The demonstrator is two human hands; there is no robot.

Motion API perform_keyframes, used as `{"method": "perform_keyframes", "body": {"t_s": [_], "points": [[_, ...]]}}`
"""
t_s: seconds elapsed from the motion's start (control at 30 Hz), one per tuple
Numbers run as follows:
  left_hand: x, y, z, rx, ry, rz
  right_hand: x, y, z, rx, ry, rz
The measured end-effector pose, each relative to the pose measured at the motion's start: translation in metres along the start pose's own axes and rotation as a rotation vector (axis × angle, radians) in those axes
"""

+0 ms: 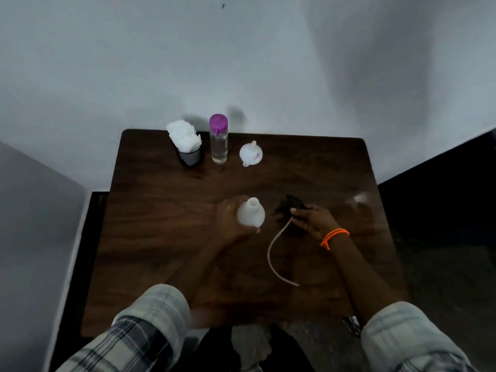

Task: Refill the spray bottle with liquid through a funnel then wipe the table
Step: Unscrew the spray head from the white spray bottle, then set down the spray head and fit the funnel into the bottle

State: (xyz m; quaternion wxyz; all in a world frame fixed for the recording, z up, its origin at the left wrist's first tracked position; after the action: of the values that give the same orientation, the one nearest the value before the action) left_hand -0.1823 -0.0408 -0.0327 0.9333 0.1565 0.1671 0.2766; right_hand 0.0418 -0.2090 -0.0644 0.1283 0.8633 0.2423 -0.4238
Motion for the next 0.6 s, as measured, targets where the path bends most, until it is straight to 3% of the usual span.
{"method": "perform_keyframes", "body": {"t_s": [0.2,0.6], "points": [[0.005,-0.007,-0.021,0.117,-0.008,-0.105,0.009,-0.017,0.014,-0.154,0.01,-0.014],[0.001,-0.021,-0.038,0.173,-0.117,0.009,0.015,-0.02,0.019,-0.579,0.076,0.152]]}}
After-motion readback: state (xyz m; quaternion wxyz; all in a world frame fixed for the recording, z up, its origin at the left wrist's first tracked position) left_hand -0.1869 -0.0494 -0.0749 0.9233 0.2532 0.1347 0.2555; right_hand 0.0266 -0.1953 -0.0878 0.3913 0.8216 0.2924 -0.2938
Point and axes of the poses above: each hand's wrist, its own x-axis towards the middle knuckle, its own y-axis out of the back of the hand, z = x × y, the point moved 1 cm from there along x, towards the middle knuckle, and after that the axes turned 7 degrees about -x, right-handed, at the moved point
